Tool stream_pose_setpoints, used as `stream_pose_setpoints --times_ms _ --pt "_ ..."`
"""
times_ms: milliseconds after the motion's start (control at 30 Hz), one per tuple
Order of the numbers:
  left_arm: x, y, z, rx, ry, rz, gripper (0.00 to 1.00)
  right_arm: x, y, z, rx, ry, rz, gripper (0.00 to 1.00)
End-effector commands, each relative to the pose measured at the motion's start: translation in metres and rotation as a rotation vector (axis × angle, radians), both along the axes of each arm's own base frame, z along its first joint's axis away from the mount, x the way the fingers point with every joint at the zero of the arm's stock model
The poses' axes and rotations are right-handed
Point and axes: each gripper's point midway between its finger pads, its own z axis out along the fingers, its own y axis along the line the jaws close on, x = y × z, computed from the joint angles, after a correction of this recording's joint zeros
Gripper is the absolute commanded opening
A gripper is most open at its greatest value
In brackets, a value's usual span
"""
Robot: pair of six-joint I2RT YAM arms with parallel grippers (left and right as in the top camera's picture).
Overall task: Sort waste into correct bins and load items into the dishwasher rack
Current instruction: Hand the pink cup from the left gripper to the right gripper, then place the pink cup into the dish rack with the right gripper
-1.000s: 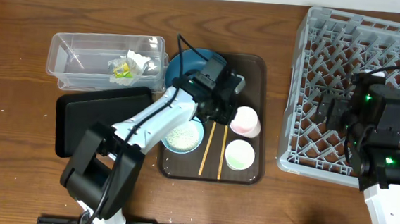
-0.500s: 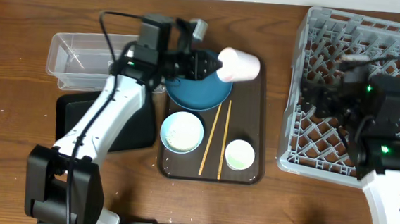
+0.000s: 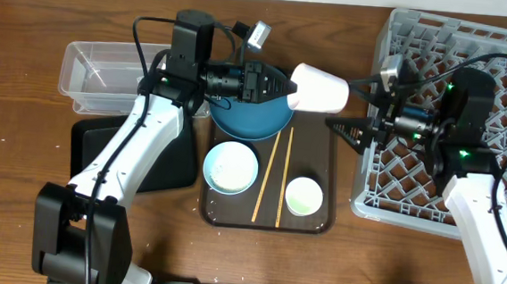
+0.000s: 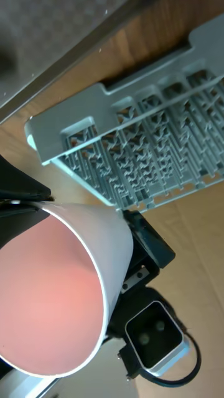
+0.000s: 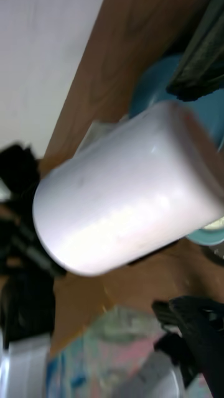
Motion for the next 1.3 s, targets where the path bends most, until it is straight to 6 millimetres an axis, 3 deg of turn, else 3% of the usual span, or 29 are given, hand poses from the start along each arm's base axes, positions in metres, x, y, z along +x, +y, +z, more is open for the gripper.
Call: stream_pose_setpoints --times_ms 0,67,167,300,533,633,733,833,900,967,1100,1267 --pt "-0.012 -0.005 0.007 -0.038 0.027 -0.068 0.06 -0.013 0.009 0.013 0.035 -0.048 0.102 0.99" --pt "-0.015 -0.008 0.007 -0.038 0.027 -0.078 0.06 -0.014 0.010 0.015 0.035 -0.064 0.107 0.94" --pt "-0.017 -0.011 0.008 -0.038 0.023 -0.085 0.06 -0.015 0.012 0.015 0.035 -0.064 0.113 0.78" --pt "-0.017 -0.011 0.008 -0.039 0.039 -0.084 0.06 -0.014 0.012 0.015 0.032 -0.065 0.108 0.69" --pt "-0.018 -0.011 0.008 -0.040 0.043 -0.086 0.06 -0.013 0.012 0.015 0.031 -0.065 0.105 0.39" --pt "-0.017 -0.011 0.008 -0.039 0.041 -0.084 0.08 -0.010 0.011 0.013 0.023 -0.062 0.087 0.36" --pt "-0.013 -0.011 0.005 -0.026 -0.002 -0.068 0.38 -0.002 0.008 0.007 0.006 -0.010 0.027 0.36" --pt "-0.001 -0.005 -0.010 0.046 -0.024 0.008 0.52 0.016 -0.002 -0.009 -0.037 0.084 -0.110 0.26" --pt "0.010 0.006 -0.033 0.147 -0.007 0.097 0.56 0.030 -0.016 -0.024 -0.086 0.152 -0.232 0.10" --pt "0.017 0.024 -0.060 0.290 0.010 0.186 0.61 0.040 -0.035 -0.038 -0.142 0.202 -0.353 0.01" --pt "0.017 0.066 -0.098 0.577 0.006 0.304 0.68 0.047 -0.085 -0.049 -0.248 0.277 -0.599 0.01" --pt "0.009 0.106 -0.101 0.806 -0.035 0.406 0.71 0.036 -0.184 -0.046 -0.412 0.395 -1.009 0.01"
